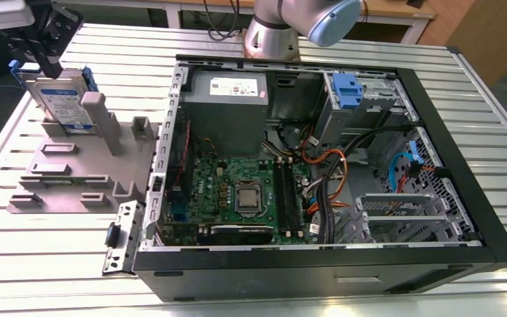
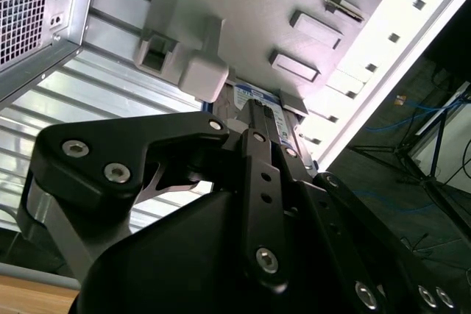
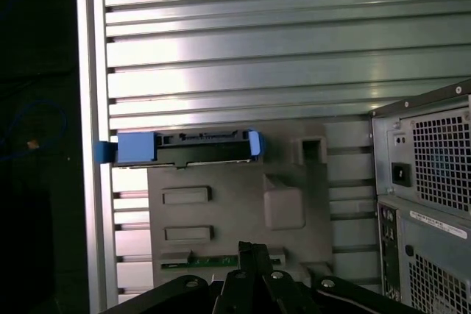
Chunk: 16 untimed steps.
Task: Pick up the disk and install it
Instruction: 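Reach for the disk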
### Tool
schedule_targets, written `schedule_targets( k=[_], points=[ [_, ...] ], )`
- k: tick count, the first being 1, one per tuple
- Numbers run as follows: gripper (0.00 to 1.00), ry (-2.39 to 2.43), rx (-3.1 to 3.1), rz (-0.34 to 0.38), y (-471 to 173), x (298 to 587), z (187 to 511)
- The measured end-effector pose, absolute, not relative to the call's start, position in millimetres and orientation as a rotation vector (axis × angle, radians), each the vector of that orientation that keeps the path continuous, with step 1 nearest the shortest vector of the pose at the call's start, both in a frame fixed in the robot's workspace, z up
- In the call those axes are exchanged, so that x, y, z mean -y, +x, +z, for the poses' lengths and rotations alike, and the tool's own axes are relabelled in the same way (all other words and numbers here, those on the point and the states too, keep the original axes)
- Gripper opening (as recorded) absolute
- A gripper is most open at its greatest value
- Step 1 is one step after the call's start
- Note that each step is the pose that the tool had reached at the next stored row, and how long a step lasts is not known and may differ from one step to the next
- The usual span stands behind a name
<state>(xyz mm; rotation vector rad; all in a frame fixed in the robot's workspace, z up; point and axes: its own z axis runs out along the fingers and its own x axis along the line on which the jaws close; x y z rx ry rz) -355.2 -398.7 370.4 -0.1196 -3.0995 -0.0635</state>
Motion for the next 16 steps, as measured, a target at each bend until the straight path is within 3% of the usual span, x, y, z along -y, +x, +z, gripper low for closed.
schedule_targets(
  k=[16],
  points=[
    [0.11,-0.120,3.099,-0.063,-359.7,396.6,370.2]
  ],
)
